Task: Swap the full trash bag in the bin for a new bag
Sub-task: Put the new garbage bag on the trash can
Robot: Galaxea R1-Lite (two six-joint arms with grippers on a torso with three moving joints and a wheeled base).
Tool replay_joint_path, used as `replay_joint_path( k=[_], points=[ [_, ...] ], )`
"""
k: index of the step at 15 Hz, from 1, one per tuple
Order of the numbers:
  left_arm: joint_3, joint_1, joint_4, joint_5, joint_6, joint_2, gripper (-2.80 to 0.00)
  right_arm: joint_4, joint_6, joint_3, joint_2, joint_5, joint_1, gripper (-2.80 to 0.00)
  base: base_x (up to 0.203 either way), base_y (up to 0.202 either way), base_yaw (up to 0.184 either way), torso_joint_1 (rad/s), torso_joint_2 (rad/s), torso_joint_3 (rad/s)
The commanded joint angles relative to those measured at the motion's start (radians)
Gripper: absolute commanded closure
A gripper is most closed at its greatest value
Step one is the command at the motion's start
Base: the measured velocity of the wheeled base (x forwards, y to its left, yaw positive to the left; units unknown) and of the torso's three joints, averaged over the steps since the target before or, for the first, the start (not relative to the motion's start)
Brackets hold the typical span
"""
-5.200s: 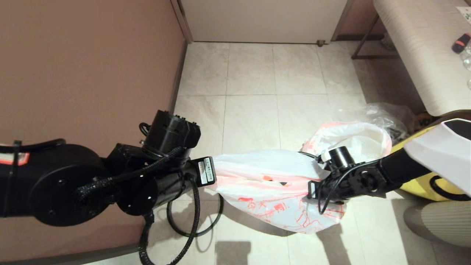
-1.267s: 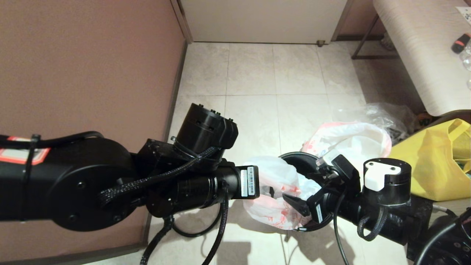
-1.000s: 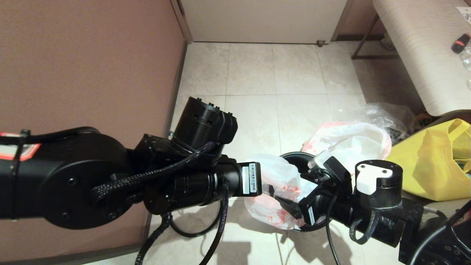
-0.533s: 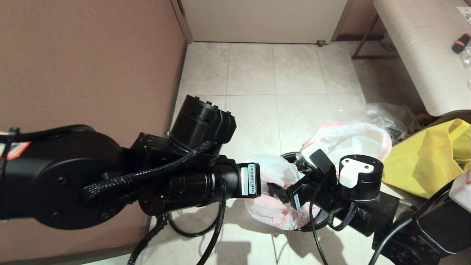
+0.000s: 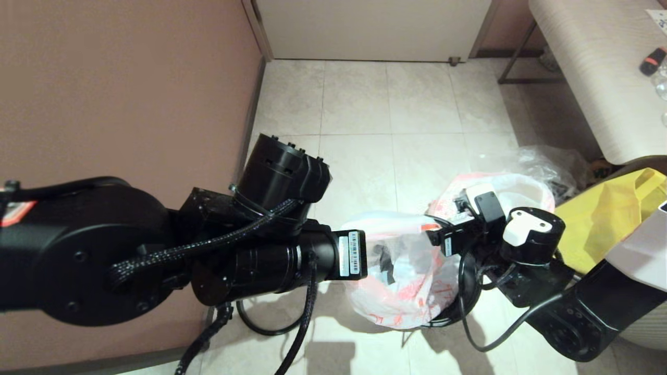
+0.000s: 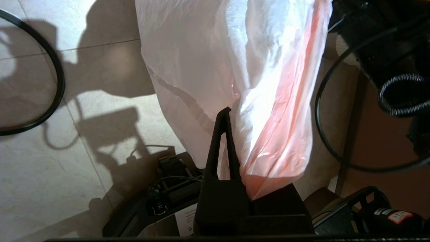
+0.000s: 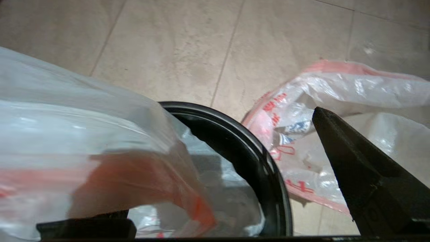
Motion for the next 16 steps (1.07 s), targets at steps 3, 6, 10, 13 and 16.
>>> replay_joint_path(
  k=[3,6,10,13,16],
  points=[
    [0.000,0.007,-0.004,-0.020,-0.002,0.030,0.00,-0.011,0.002,-0.011,0.051,0.004,-0.058,-0.28,0.000,0.000,0.000,0.000,0.00,0.000],
    [-0.030,0.035,-0.011,-0.020,-0.001,0.105,0.00,-0.003,0.036,-0.012,0.065,0.032,-0.101,0.00,0.000,0.000,0.000,0.000,0.00,0.000],
    [-0.193,0.114,-0.002,-0.025,0.007,0.256,0.00,0.203,0.181,-0.067,0.010,0.185,-0.214,0.00,0.000,0.000,0.000,0.000,0.00,0.000],
    [-0.374,0.173,0.067,-0.030,0.037,0.377,0.00,0.465,0.244,-0.201,-0.039,0.329,-0.304,0.00,0.000,0.000,0.000,0.000,0.00,0.000],
    [-0.527,0.234,0.140,-0.030,0.070,0.502,0.00,0.721,0.268,-0.361,-0.035,0.461,-0.376,0.00,0.000,0.000,0.000,0.000,0.00,0.000]
  ],
)
